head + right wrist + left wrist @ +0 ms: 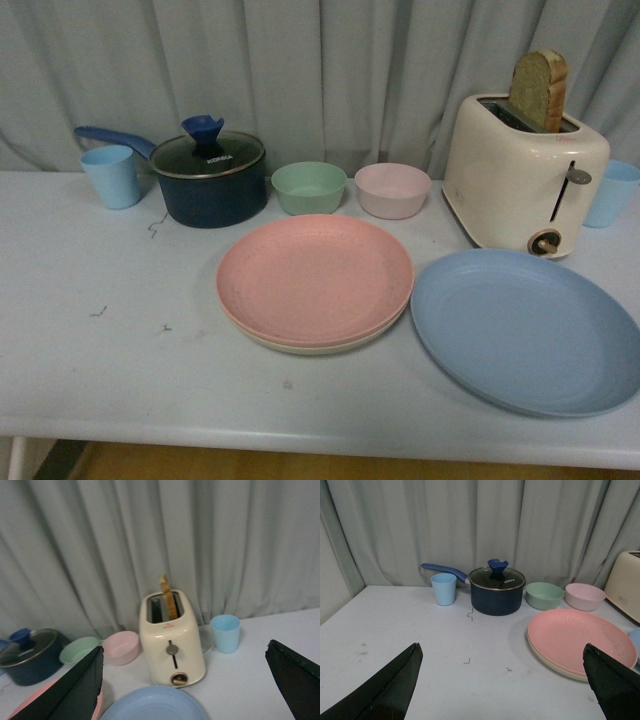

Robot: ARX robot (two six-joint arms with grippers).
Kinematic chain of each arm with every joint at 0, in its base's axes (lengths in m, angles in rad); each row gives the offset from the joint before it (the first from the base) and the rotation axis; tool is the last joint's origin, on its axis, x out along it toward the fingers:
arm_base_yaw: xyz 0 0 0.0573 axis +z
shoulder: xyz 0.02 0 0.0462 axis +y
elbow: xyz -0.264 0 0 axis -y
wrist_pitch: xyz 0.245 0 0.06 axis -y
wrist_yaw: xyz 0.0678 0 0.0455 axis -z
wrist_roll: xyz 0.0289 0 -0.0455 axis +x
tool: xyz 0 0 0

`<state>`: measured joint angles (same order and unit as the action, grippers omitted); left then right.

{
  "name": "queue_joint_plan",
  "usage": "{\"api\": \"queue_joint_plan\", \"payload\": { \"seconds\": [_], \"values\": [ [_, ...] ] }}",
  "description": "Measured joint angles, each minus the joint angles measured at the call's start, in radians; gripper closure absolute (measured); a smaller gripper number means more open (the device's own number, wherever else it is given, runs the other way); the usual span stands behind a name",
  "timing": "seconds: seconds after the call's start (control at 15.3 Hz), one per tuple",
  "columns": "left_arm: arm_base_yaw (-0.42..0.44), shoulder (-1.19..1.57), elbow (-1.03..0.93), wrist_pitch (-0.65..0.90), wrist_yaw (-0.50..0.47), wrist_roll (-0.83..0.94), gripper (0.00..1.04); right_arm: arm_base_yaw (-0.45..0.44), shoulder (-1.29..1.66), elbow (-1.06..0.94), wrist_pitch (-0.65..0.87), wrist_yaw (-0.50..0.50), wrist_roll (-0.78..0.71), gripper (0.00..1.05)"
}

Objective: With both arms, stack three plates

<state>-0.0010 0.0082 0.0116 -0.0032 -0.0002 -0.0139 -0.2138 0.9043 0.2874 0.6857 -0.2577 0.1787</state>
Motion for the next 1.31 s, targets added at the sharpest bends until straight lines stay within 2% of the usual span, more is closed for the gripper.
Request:
{"api": "queue_joint_plan", "payload": {
  "seconds": [0.13,0.2,0.39,0.65,1.05,1.11,1.31],
  "values": [
    [0.000,0.000,0.000,0.000,0.000,0.000,0.07,0.051,0.379,0.230,-0.030,0.146,0.029,0.06],
    [0.000,0.000,0.000,0.000,0.000,0.000,0.07,0.082,0.542,0.332,-0.116,0.197,0.042,0.06],
    [0.000,0.000,0.000,0.000,0.000,0.000,0.07,0.164,0.862,0.542,-0.336,0.270,0.056,0.06],
    [0.000,0.000,0.000,0.000,0.000,0.000,0.07,0.232,1.060,0.595,-0.475,0.317,0.060,0.06],
    [0.000,0.000,0.000,0.000,0.000,0.000,0.07,0.226,1.169,0.595,-0.445,0.362,0.075,0.06],
    [0.000,0.000,0.000,0.000,0.000,0.000,0.07,0.219,1.169,0.596,-0.445,0.366,0.078,0.12],
    [0.000,0.000,0.000,0.000,0.000,0.000,0.07,0.211,1.169,0.586,-0.431,0.366,0.080,0.47]
  ]
}}
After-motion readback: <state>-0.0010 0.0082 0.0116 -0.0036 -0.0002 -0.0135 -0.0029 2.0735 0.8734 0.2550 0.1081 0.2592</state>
